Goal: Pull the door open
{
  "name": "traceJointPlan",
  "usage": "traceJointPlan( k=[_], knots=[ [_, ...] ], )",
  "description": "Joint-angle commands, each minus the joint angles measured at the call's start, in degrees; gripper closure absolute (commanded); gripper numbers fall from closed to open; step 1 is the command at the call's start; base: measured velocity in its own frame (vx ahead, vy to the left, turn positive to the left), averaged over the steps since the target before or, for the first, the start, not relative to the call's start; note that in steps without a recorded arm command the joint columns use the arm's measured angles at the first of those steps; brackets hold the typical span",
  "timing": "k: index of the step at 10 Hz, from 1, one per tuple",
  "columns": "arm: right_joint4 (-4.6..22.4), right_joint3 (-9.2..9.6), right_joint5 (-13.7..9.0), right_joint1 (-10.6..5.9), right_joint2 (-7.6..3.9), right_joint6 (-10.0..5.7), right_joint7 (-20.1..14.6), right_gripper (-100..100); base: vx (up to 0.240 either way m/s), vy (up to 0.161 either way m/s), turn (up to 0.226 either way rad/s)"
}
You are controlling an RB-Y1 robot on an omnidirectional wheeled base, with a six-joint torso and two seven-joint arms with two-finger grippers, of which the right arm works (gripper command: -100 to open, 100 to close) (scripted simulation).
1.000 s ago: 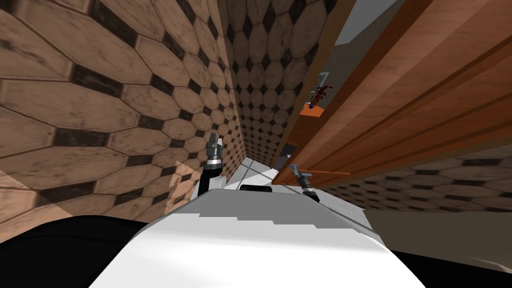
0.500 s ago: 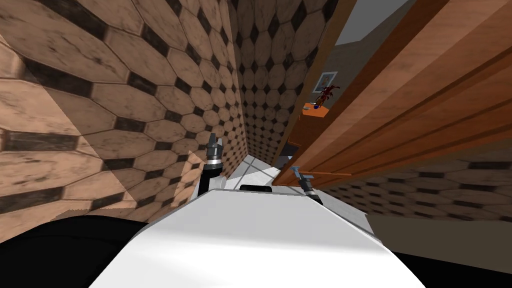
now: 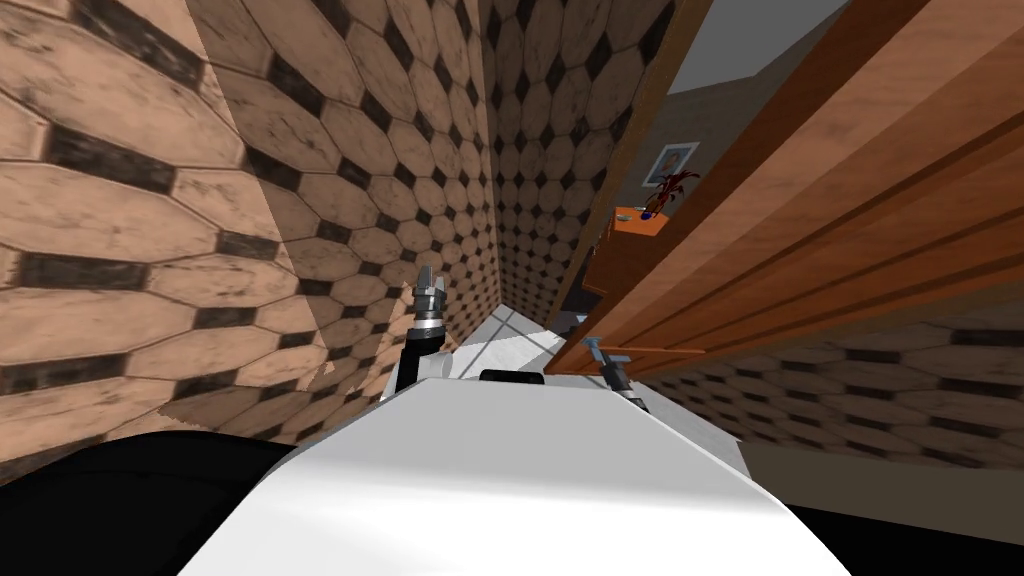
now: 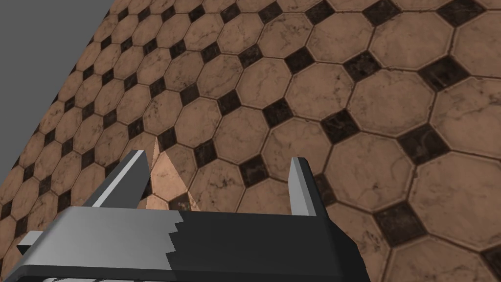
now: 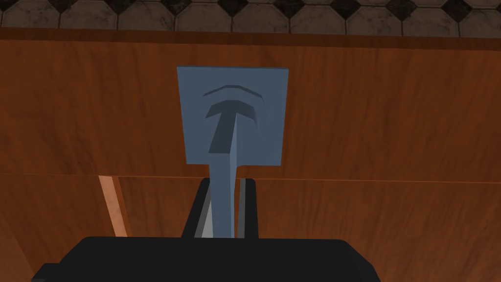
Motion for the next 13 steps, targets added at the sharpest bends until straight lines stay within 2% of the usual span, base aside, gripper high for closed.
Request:
traceJointPlan(
  k=[1,3,4,5,10,12,13],
  knots=[
    [0.6,-0.40,0.3,0.53,-0.34,-1.50,-0.3,100,-0.204,-0.055,0.226],
    [1.0,-0.73,0.6,1.23,-0.61,-2.82,-0.5,100,-0.210,-0.058,0.131],
    [-0.4,-0.63,0.5,1.54,-0.37,-1.68,-0.5,100,-0.088,-0.031,0.026],
    [-1.1,0.84,-0.6,0.95,-0.01,-0.18,0.3,100,-0.152,-0.034,0.049],
    [-2.9,5.29,-4.5,-1.74,0.83,4.32,3.1,100,-0.230,-0.059,0.085],
    [-3.5,6.81,-5.8,-2.66,1.12,5.86,4.0,100,-0.157,-0.065,0.066],
    [-3.5,6.81,-5.8,-2.66,1.12,5.86,4.0,100,-0.106,-0.041,0.036]
  ],
)
